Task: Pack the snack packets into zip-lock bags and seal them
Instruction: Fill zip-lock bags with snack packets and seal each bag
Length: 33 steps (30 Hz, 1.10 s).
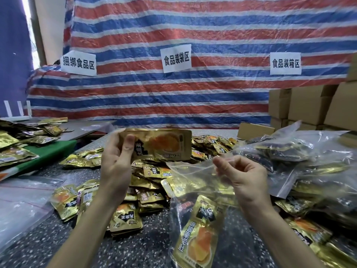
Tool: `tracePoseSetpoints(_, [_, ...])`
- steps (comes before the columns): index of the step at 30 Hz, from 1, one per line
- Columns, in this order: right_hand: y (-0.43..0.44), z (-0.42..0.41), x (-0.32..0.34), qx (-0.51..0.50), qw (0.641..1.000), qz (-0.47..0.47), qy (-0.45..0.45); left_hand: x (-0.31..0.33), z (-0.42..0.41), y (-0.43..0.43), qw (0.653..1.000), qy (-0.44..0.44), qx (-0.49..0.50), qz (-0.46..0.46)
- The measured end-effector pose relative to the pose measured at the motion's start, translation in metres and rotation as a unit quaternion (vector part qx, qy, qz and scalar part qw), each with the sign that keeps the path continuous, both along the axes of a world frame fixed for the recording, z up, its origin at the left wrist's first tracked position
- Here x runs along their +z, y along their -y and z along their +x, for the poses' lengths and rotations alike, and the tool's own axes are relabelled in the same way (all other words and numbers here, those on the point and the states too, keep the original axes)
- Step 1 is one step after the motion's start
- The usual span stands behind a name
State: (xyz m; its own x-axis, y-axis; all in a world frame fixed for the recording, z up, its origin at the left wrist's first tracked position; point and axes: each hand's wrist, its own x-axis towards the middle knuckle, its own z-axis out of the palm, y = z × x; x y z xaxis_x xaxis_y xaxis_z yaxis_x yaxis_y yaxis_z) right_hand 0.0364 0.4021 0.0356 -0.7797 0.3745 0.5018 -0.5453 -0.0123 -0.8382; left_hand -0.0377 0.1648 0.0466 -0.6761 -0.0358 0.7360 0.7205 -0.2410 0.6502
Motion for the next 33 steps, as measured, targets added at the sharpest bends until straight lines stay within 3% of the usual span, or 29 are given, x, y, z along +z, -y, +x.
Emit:
tracePoseSetpoints(7, [0.001,0.001,0.000,0.005,1.000,0.005,-0.020,0.002,0.014,-0.011,0.979,-0.106,0.103,-0.139])
tracePoseSetpoints(18, [0.004,0.005,0.001,-0.015,0.998,-0.018,-0.052,0.006,0.021,-0.001,0.986,-0.089,0.071,-0.119])
tracePoseSetpoints(29, [0.016,0.011,0.003,-0.020,0.996,-0.014,-0.089,0.008,0.027,-0.004,0.971,-0.079,0.044,-0.222])
tracePoseSetpoints(33, [0.022,0.016,0.008,0.012,0.997,-0.004,-0.080,0.010,0.031,-0.010,0.983,-0.038,-0.014,-0.181])
